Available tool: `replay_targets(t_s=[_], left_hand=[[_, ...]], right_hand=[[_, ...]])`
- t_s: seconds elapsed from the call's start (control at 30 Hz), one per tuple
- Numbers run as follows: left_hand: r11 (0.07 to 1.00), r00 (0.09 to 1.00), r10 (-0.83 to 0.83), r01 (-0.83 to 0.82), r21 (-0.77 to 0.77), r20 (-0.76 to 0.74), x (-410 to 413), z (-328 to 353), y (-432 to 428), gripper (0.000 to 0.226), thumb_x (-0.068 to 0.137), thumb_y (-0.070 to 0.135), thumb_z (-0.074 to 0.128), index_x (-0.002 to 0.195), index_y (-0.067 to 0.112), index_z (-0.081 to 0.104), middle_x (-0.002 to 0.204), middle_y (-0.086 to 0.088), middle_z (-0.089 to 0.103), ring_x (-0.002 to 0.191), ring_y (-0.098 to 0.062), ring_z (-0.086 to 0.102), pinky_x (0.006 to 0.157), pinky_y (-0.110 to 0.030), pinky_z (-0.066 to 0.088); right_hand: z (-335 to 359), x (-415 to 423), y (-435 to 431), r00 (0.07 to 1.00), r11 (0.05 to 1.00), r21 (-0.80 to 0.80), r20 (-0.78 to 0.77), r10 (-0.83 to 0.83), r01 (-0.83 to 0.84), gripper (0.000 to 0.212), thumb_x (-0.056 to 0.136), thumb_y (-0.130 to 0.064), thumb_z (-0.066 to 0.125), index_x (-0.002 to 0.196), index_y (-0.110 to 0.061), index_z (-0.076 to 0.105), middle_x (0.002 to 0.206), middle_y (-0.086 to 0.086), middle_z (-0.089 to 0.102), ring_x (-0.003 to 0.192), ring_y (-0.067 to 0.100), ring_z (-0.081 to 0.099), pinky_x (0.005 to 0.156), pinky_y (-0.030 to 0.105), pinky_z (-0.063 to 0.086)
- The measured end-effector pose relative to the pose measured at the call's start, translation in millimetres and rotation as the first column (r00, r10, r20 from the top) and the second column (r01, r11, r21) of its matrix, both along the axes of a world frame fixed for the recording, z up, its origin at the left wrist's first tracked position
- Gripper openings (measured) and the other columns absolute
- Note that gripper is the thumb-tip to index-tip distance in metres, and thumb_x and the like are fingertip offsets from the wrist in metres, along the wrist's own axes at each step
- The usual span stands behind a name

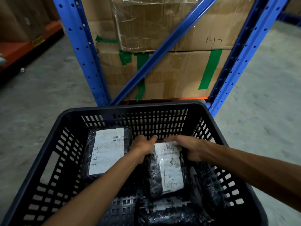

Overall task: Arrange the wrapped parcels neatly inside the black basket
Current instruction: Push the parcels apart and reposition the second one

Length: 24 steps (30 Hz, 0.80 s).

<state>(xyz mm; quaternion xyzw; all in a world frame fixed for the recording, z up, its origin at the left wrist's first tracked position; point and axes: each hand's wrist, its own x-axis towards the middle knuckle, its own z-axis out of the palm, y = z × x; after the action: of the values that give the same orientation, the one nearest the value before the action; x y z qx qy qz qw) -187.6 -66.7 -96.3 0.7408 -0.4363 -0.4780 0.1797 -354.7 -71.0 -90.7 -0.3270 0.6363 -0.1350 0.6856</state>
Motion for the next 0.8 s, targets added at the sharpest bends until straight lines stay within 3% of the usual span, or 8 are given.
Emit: replay_targets(t_s=[0.13,0.23,0.37,0.43,0.57,0.63,0.7,0.8], left_hand=[[0.975,0.953,0.22,-0.222,0.015,-0.207,-2.9,-10.0,9.8,0.08,0.086,0.059,0.058,0.147,0.008,0.044,0.148,-0.01,0.052,0.132,-0.03,0.052,0.105,-0.038,0.047],[0.972,0.923,0.224,-0.235,0.001,-0.313,-2.5,-12.8,18.3,0.058,0.089,0.047,0.063,0.134,0.011,0.057,0.132,-0.004,0.064,0.115,-0.024,0.061,0.091,-0.031,0.048],[0.999,0.994,0.031,-0.032,-0.008,-0.101,0.6,-23.9,33.4,0.071,0.09,0.027,0.067,0.151,0.01,0.035,0.144,-0.007,0.055,0.127,-0.029,0.055,0.104,-0.034,0.047],[1.0,1.0,-0.004,0.004,-0.026,0.022,0.3,-26.8,31.5,0.06,0.092,0.021,0.065,0.144,0.005,0.04,0.14,-0.008,0.056,0.126,-0.03,0.056,0.1,-0.03,0.047],[0.998,0.984,-0.063,0.058,0.032,0.167,-7.2,-36.9,26.6,0.05,0.096,0.019,0.058,0.141,0.002,0.045,0.141,-0.015,0.054,0.127,-0.032,0.055,0.105,-0.039,0.048],[0.988,0.978,-0.114,0.092,0.126,0.176,-10.9,-44.2,27.1,0.047,0.099,0.019,0.054,0.141,0.001,0.046,0.143,-0.016,0.053,0.129,-0.032,0.054,0.105,-0.036,0.048],[0.971,0.959,-0.171,0.126,0.202,0.225,-13.9,-50.9,29.4,0.058,0.101,0.024,0.049,0.151,-0.002,0.032,0.147,-0.018,0.049,0.132,-0.033,0.052,0.105,-0.037,0.047],[0.957,0.938,-0.231,0.172,0.234,0.258,-14.7,-51.3,28.4,0.073,0.103,0.027,0.043,0.157,-0.002,0.005,0.155,-0.02,0.039,0.136,-0.035,0.048,0.106,-0.038,0.046]], right_hand=[[-6.7,4.4,-1.0,0.989,0.994,-0.112,-0.151,-0.002,-0.015,0.038,0.084,-0.042,0.076,0.102,-0.009,0.073,0.112,0.01,0.075,0.108,0.028,0.068,0.098,0.044,0.055],[-2.1,7.8,-9.4,0.989,0.993,-0.113,-0.14,-0.046,0.03,0.034,0.089,-0.041,0.071,0.103,-0.009,0.069,0.1,0.009,0.073,0.091,0.025,0.07,0.077,0.035,0.061],[-11.4,5.8,-26.2,0.985,0.982,-0.126,-0.08,-0.153,0.142,0.044,0.092,-0.039,0.068,0.115,-0.003,0.069,0.105,0.015,0.075,0.091,0.03,0.071,0.065,0.034,0.06],[-18.4,9.0,-31.9,0.988,0.986,-0.101,-0.064,-0.137,0.13,0.042,0.091,-0.037,0.07,0.116,-0.004,0.069,0.114,0.015,0.073,0.089,0.028,0.071,0.054,0.027,0.057],[-34.5,15.2,-36.7,0.996,1.0,0.01,-0.093,-0.002,0.002,0.031,0.077,-0.017,0.074,0.106,-0.008,0.066,0.115,0.014,0.065,0.092,0.026,0.062,0.073,0.033,0.055],[-48.4,18.6,-36.3,0.981,0.999,0.036,-0.188,0.046,-0.04,0.022,0.081,-0.004,0.071,0.102,-0.006,0.066,0.12,0.014,0.067,0.107,0.03,0.064,0.096,0.039,0.054],[-55.9,24.3,-32.0,0.939,0.993,0.042,-0.322,0.119,-0.111,0.04,0.083,-0.006,0.074,0.121,-0.005,0.063,0.136,0.014,0.061,0.124,0.033,0.058,0.107,0.04,0.047],[-51.9,28.6,-28.6,0.824,0.96,0.016,-0.509,0.248,-0.279,0.053,0.091,-0.012,0.071,0.138,-0.001,0.051,0.141,0.013,0.056,0.128,0.03,0.056,0.1,0.031,0.048]])
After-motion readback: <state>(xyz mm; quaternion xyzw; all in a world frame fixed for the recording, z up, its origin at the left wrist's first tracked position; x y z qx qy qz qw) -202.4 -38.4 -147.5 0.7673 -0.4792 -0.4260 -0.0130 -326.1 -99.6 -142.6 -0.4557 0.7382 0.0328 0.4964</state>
